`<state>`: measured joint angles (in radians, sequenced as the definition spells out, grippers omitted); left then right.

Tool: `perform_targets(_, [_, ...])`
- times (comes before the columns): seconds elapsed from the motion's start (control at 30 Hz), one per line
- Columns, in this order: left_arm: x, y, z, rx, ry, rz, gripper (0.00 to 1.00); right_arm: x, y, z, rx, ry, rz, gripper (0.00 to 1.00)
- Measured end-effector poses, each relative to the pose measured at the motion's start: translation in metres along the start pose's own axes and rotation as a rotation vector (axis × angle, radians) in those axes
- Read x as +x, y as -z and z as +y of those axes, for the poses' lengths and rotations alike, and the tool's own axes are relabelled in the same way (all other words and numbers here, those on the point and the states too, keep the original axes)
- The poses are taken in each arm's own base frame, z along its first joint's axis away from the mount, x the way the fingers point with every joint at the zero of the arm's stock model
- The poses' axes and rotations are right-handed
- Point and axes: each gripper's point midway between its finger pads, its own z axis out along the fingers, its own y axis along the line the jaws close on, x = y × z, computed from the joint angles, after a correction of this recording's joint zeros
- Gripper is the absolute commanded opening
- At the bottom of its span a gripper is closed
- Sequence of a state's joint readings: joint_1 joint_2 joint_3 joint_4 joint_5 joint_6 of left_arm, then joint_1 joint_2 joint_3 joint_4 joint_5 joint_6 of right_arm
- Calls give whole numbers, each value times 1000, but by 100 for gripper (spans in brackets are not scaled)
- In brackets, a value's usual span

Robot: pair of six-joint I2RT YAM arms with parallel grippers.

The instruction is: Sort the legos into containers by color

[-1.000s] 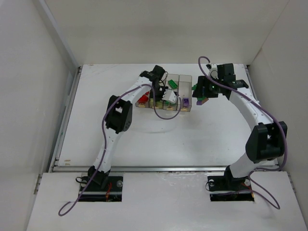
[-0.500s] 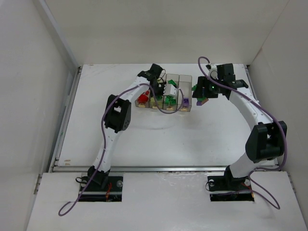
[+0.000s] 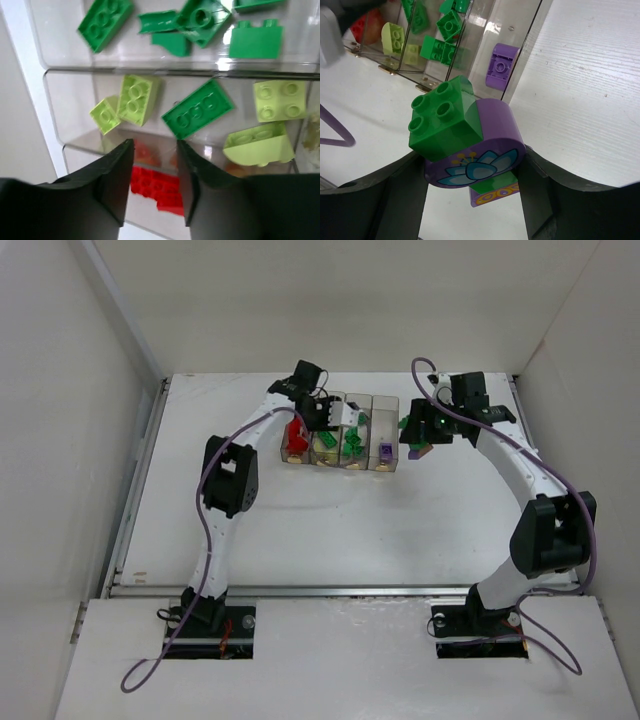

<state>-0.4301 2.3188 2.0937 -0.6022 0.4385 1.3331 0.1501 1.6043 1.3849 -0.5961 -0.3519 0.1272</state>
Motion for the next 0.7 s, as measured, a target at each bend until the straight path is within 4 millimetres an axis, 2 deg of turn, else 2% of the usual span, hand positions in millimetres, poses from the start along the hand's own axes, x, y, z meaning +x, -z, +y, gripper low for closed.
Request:
perform_targets(0.1, [-5,-8,-9,35,-83,-1,45,0,0,1,-3,1,0,0])
perform_targets(0.2, [-14,-11,-13,60,-164,-17,45,0,0,1,-4,0,0,0])
perform_targets(0.27, [-17,-13,-17,82,-207,-21,43,0,0,1,-4,0,0,0])
perform_targets(0.33, [-18,-15,-20,109,-244,-24,37,0,0,1,-4,1,0,0])
perform_targets(0.57, [1,-26,-51,256,-322,10,34,-2,4,3,-6,4,-9,0])
perform_targets(0.7, [6,-33,-59,295,-361,28,34,-1,4,3,-9,3,-7,0])
